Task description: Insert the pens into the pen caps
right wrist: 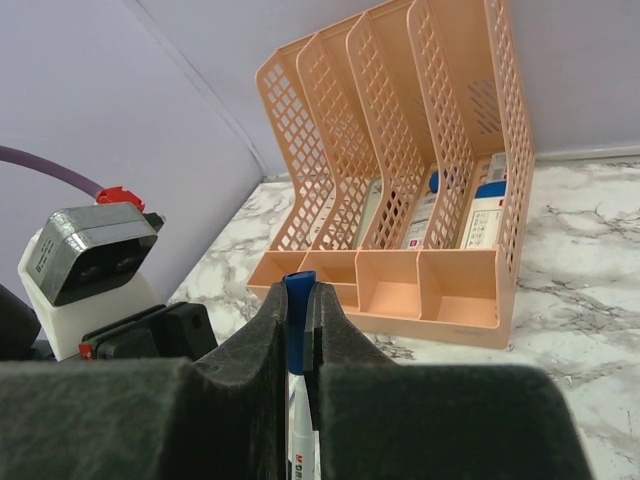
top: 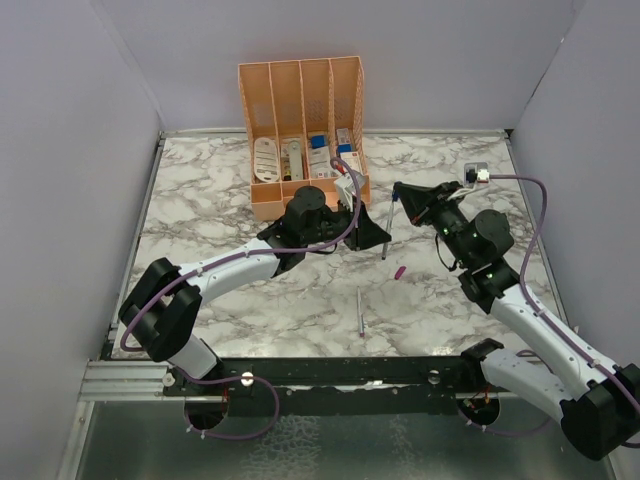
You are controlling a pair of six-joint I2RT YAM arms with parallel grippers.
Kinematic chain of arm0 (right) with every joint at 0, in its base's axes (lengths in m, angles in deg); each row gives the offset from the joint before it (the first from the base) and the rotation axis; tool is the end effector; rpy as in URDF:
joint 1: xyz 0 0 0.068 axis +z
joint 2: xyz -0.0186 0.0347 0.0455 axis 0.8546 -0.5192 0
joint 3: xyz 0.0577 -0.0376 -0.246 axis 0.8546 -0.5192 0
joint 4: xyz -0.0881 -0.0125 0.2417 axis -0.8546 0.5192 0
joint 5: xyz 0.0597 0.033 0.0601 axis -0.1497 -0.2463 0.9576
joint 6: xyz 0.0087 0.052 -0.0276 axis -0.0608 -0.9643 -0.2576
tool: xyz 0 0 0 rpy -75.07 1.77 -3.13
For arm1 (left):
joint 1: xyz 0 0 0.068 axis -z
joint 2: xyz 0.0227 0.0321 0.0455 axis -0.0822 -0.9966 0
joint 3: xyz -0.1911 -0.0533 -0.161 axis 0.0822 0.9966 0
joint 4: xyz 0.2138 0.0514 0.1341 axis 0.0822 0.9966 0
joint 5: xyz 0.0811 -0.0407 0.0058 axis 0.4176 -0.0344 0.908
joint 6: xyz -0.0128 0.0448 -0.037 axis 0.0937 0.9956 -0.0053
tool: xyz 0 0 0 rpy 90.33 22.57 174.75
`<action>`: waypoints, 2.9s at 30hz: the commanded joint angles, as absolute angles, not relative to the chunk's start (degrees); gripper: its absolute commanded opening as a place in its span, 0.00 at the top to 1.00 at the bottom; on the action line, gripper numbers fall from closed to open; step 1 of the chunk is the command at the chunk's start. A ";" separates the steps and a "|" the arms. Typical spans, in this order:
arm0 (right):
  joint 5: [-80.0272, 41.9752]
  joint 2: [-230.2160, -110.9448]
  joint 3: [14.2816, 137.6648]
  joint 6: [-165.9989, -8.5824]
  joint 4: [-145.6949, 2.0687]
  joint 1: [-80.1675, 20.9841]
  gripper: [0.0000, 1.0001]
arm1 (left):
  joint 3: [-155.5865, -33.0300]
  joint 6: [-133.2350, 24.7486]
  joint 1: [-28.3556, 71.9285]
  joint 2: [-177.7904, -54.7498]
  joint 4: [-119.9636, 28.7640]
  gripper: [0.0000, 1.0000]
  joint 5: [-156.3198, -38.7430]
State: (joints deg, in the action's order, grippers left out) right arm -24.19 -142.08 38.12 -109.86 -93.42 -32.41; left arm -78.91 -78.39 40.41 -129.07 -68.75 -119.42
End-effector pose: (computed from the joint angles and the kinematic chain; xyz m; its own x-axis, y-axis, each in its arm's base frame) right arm 0.2103 0.1061 0.3180 -0.1515 0.4720 -0.8685 -0.4670 0.7402 0.4837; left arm 0.2385 -0.2707 0.2730 -0.6253 -0.0878 -0.7755 0.7391 0.2525 -0.6245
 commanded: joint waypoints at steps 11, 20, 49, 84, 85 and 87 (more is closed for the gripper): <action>-24.38 -144.28 39.15 -108.66 -97.07 -32.12 0.99 | -78.28 -79.11 40.59 -126.91 -71.02 1.00 -119.18; -24.38 -143.86 38.97 -108.42 -96.73 -32.11 0.99 | -78.04 -79.07 40.64 -126.46 -71.01 1.00 -118.87; -17.79 -143.32 36.69 -110.00 -89.90 -32.09 0.99 | -79.72 -78.71 40.59 -126.25 -71.45 1.00 -116.00; -5.70 -151.89 37.94 -107.29 -78.21 -30.72 0.99 | -80.29 -81.28 34.23 -121.48 -79.08 1.00 -103.03; -5.68 -152.23 37.91 -107.31 -77.98 -30.57 0.99 | -80.38 -81.32 34.22 -121.56 -79.35 1.00 -103.17; -5.66 -152.78 38.09 -107.21 -77.57 -30.38 0.99 | -80.49 -81.35 34.22 -121.72 -79.65 1.00 -103.27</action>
State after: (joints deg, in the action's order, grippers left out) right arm -13.74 -150.40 40.46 -109.08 -91.96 -32.50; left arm -76.97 -79.63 36.83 -124.15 -63.33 -110.64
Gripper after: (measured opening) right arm 0.051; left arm 0.157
